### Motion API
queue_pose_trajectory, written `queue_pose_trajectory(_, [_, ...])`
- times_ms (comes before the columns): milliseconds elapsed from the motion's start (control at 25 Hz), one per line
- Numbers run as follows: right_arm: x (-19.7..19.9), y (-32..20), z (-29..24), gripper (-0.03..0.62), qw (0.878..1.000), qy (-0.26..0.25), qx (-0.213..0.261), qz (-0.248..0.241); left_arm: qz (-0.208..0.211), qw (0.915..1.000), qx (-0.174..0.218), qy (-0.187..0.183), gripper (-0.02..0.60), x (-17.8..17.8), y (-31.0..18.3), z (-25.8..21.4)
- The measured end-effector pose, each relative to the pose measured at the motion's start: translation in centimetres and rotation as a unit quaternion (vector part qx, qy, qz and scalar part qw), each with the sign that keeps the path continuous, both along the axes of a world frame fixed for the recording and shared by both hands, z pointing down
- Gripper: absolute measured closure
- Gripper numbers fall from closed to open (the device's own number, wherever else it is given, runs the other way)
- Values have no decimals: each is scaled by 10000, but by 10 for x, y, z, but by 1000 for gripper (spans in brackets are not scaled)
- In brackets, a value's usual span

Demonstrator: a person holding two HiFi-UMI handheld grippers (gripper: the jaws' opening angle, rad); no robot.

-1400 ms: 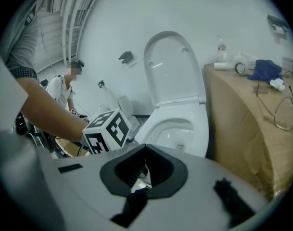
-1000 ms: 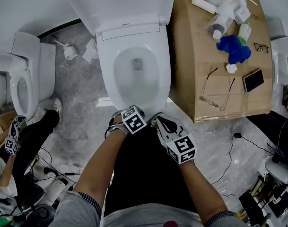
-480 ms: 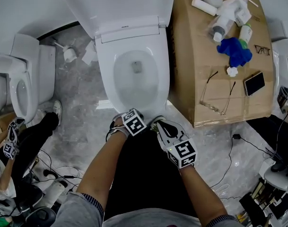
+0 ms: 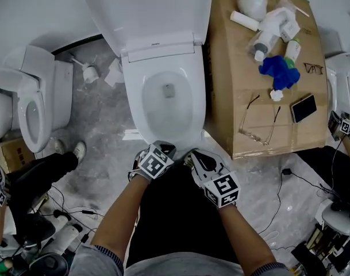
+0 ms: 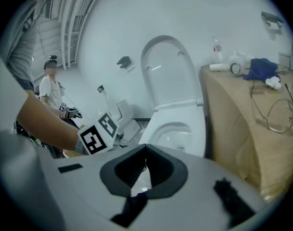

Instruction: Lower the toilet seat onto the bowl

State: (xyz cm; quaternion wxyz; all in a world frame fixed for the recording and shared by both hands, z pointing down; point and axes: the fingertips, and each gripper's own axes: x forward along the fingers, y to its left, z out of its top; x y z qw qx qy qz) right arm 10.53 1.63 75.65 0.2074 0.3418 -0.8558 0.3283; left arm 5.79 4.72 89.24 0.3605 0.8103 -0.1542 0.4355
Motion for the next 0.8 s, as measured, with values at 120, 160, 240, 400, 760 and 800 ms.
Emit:
queue_pose_trajectory(120, [-1, -13, -25, 579, 9998, -99, 175, -46, -566, 9964, 467, 430, 572, -3, -19, -60])
queue_pose_trajectory(160, [-2, -16, -35, 579, 9996, -129, 242, -79, -743, 9938, 619, 550, 572, -5, -25, -80])
queue_pose_trajectory(240, [-4, -22, -61, 579, 9990, -196, 374, -130, -1022, 9877, 905, 761, 572, -10, -33, -122])
queue_pose_trajectory(400, [-10, -30, -117, 579, 9976, -279, 564, -275, -1271, 9746, 1438, 1153, 572, -18, -44, -209])
queue_pose_trajectory(760, [-39, -30, -264, 579, 9835, -505, 1451, -960, -1587, 9318, 2725, 1796, 572, -29, -62, -405])
queue_pose_trajectory(800, [-42, -30, -280, 579, 9814, -540, 1548, -998, -1616, 9257, 2868, 1863, 572, -31, -62, -424])
